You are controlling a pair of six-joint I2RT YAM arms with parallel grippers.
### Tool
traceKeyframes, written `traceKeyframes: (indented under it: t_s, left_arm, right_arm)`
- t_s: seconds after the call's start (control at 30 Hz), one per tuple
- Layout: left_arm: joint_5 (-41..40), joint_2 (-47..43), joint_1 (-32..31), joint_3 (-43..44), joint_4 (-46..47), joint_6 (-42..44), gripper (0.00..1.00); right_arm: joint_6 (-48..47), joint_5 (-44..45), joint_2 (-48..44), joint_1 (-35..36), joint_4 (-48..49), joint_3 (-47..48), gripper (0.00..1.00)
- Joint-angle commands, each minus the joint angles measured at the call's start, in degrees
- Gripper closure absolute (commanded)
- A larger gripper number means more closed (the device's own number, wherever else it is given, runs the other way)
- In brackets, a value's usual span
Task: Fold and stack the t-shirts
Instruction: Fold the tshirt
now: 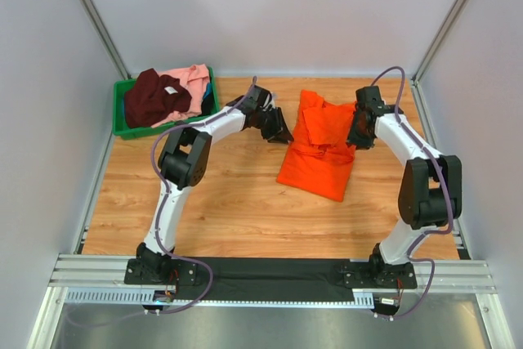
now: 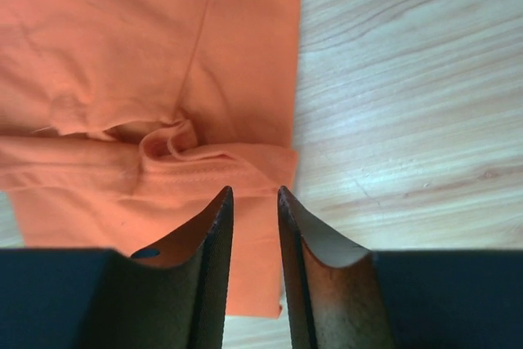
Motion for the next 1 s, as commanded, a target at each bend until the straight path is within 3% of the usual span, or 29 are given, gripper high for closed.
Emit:
traceKeyframes:
  t_s: [0.0, 0.17, 0.23, 0.4, 0.5, 0.97]
  left_arm:
    - [-3.8, -8.3, -0.2, -3.4, -1.2, 5.2, 0.63]
    - [-8.4, -13.8, -1.7, -9.9, 0.5, 6.8, 0.65]
    - [-9.9, -14.5, -2.7, -10.8, 0.1, 8.7, 0.71]
    - [-11.5, -12.0, -4.1, -8.3, -3.6, 9.2, 0.91]
    - [-12.0, -9.5, -4.6, -7.8, -4.6, 7.6, 0.95]
    - [-9.9, -4.3, -5.3, -1.3, -2.9, 6.5, 0.93]
  right_arm:
    - [3.2, -2.2, -5.4, 0.3, -1.4, -0.2, 0.71]
    - [3.4, -4.0, -8.2, 2.8, 2.7, -6.5, 0.93]
    - [3.6, -5.8, -9.4, 3.1, 6.6, -9.0, 0.96]
    - [3.9, -6.1, -9.0, 4.8, 15.0, -14.3, 0.94]
    - [3.5, -5.5, -7.3, 4.8, 16.6, -14.9, 0.94]
    - [3.2, -0.8, -1.6, 4.8, 19.8, -13.2, 0.95]
